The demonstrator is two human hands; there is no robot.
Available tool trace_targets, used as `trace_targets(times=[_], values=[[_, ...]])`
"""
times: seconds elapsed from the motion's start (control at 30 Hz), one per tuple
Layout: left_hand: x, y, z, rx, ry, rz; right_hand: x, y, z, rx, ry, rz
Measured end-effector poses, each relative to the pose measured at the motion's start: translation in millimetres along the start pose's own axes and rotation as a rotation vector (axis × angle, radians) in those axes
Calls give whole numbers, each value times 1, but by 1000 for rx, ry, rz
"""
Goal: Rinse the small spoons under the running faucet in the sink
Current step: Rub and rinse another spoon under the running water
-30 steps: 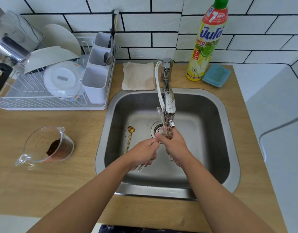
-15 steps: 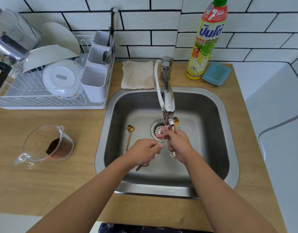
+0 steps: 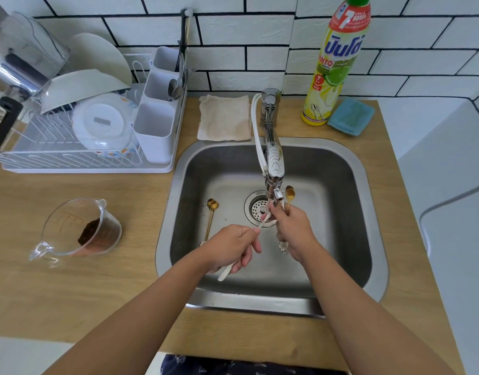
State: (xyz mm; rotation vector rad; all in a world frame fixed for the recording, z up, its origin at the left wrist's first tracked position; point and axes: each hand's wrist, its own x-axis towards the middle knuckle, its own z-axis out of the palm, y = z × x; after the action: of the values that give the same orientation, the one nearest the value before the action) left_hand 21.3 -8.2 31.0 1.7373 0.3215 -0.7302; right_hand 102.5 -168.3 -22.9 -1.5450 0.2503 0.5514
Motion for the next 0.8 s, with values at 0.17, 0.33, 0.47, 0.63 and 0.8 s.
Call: trace_targets(times=[0.17,0.33,0.47,0.63,0.8], values=[[1,1,1,-76,-8,-3,-6,0,3,-45,-89,-39],[0,-2,-3,-256,-45,-5,-3,0,-2,201,-154,102],[-1,-3,-12,-419,-97,-39,-8,3,-1,253,-129,65],[4,-8,-5,-85,-56,-10,-6,3,8,49,41,-2],[25,-3,4,-92,105,2,-10,-2,12,10,-108,29]])
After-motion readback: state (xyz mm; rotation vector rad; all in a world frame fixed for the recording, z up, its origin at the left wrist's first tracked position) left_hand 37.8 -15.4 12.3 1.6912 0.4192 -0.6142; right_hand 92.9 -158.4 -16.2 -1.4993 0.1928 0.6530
